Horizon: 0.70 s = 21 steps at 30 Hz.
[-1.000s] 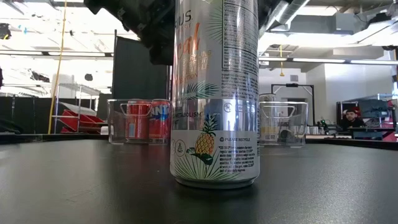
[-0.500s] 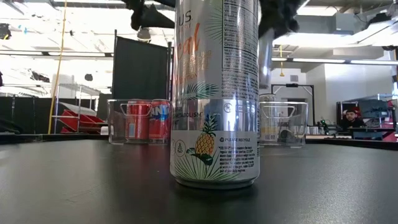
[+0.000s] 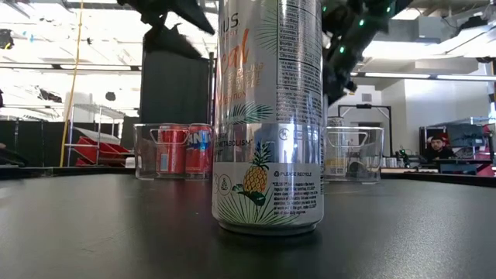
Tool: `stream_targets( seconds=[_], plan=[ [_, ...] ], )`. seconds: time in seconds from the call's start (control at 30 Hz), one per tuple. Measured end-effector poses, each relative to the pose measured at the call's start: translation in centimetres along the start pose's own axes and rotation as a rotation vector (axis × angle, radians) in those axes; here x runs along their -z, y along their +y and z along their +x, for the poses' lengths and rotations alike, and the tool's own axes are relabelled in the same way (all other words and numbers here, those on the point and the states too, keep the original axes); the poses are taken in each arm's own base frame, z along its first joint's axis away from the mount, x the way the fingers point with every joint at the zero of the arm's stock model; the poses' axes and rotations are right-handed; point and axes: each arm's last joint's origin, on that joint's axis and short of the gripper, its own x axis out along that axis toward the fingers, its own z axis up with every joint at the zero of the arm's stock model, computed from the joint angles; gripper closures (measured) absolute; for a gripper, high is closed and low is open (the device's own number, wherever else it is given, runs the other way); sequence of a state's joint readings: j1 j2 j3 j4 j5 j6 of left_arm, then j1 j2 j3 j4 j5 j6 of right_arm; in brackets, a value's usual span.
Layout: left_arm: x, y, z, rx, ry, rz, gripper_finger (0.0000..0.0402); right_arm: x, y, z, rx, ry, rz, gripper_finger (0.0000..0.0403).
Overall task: Sort soda cans
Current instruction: Put the top white yellow soda can into the right transparent bin
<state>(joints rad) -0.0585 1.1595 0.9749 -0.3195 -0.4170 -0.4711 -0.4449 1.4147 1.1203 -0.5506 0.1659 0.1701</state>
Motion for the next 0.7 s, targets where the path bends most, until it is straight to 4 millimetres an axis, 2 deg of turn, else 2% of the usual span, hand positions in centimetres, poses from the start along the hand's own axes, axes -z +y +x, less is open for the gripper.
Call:
stream_targets(
  seconds=[0.27, 0.5, 0.7],
  plan=[
    [0.8, 0.1, -0.3, -0.057, 0.053, -0.02, 0.0086, 0.0, -1.8, 3.7, 0.054, 0.025, -0.018, 0.0164],
    [0.8, 0.1, -0.3, -0.058, 0.053, -0.048, 0.0086, -0.3, -3.5, 4.3, 0.046, 0.022, 0.026, 0.0164],
    [0.9, 0.1, -0.3, -0.059, 0.055, -0.047, 0.0086, -0.5, -4.2, 4.3, -0.003, 0.004, 0.047, 0.016]
  ],
)
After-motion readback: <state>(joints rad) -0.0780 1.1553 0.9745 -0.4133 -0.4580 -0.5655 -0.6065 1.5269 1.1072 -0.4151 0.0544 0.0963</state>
